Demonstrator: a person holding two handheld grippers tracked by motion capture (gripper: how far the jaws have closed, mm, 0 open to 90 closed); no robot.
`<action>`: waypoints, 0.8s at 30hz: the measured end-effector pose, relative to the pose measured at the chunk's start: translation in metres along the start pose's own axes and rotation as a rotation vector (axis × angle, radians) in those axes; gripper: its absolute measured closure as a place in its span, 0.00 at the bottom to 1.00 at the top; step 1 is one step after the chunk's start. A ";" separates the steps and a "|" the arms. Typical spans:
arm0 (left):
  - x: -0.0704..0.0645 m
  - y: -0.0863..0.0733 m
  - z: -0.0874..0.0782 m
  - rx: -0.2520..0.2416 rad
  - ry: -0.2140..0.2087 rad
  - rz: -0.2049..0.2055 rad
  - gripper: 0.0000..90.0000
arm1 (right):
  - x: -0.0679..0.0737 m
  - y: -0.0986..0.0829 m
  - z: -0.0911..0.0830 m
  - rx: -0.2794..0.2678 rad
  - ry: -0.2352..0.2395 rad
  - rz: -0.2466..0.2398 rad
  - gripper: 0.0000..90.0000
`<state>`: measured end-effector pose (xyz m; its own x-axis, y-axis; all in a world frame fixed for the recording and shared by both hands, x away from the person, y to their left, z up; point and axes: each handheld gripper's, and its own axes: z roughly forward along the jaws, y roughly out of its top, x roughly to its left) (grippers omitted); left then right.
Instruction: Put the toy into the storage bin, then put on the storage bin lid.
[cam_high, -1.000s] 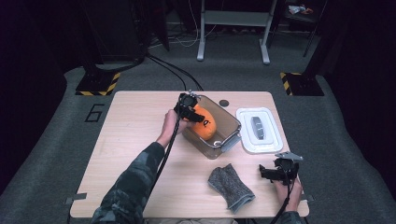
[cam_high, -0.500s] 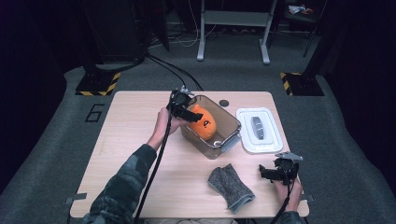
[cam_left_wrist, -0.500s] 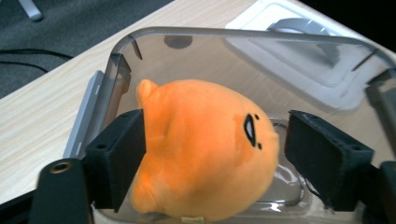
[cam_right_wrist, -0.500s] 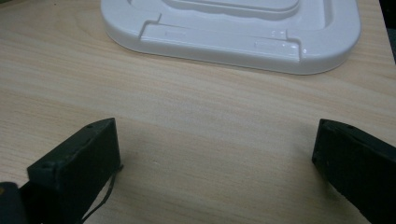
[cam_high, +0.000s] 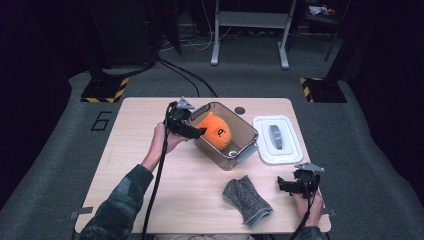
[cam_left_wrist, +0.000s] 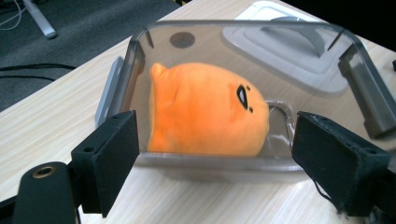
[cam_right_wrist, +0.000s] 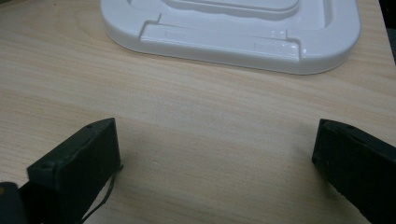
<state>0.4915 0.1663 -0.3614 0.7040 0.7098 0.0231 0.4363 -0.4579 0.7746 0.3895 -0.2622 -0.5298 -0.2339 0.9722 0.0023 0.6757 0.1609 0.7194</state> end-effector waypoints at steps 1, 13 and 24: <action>0.002 -0.006 -0.004 0.003 0.005 0.000 0.16 | 0.000 0.000 0.000 0.000 0.000 0.000 0.00; 0.010 -0.050 -0.019 0.001 0.076 -0.008 0.10 | 0.000 0.000 0.000 -0.001 0.001 0.006 0.00; 0.021 -0.115 -0.005 -0.020 0.064 -0.106 0.09 | 0.000 0.000 0.000 0.000 -0.001 0.000 0.00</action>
<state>0.4537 0.2366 -0.4471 0.6173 0.7865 -0.0195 0.4942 -0.3684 0.7874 0.3894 -0.2622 -0.5298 -0.2334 0.9724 0.0017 0.6756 0.1609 0.7195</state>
